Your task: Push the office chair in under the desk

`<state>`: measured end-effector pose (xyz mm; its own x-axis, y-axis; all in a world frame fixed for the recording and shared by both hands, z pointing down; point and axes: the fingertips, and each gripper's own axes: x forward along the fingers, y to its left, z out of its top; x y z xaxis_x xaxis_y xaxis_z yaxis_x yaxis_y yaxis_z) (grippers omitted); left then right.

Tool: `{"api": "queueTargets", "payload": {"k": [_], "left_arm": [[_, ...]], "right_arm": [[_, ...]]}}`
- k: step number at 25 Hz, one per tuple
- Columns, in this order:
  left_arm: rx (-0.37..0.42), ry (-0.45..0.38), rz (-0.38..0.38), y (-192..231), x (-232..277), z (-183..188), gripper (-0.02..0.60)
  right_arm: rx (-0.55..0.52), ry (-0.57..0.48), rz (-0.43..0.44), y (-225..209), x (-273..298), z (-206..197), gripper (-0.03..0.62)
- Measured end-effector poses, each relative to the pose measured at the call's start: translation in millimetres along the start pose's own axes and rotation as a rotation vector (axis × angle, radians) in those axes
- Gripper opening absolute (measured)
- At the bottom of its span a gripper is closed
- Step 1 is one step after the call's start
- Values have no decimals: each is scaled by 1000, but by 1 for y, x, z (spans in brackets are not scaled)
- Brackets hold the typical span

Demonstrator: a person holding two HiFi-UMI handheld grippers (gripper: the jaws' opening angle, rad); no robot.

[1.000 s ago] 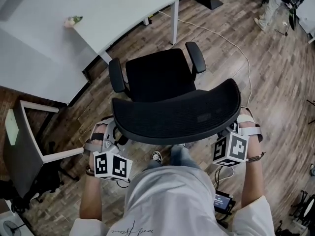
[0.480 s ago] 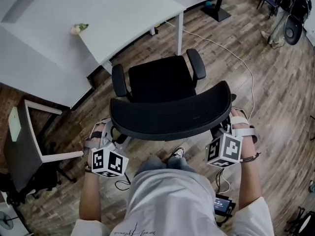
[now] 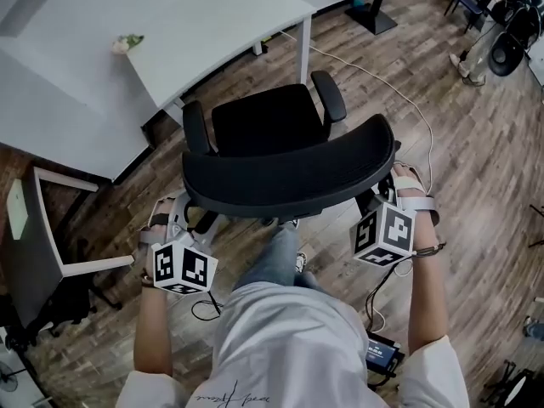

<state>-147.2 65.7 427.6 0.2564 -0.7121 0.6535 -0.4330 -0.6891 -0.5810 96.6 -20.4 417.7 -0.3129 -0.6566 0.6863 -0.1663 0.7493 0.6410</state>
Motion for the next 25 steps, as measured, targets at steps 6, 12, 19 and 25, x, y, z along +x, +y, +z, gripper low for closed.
{"api": "queueTargets", "payload": {"k": [6, 12, 19, 25], "left_arm": [[-22, 12, 25, 12, 20, 9, 201], [-39, 28, 50, 25, 41, 25, 201], [-63, 57, 73, 43, 67, 41, 198], [-99, 84, 76, 60, 96, 59, 198]], "right_arm": [[-25, -19, 16, -25, 22, -7, 196], [-63, -40, 38, -56, 44, -16, 196], [-86, -89, 64, -90, 70, -28, 196], [-116, -106, 95, -125, 96, -41, 195]]}}
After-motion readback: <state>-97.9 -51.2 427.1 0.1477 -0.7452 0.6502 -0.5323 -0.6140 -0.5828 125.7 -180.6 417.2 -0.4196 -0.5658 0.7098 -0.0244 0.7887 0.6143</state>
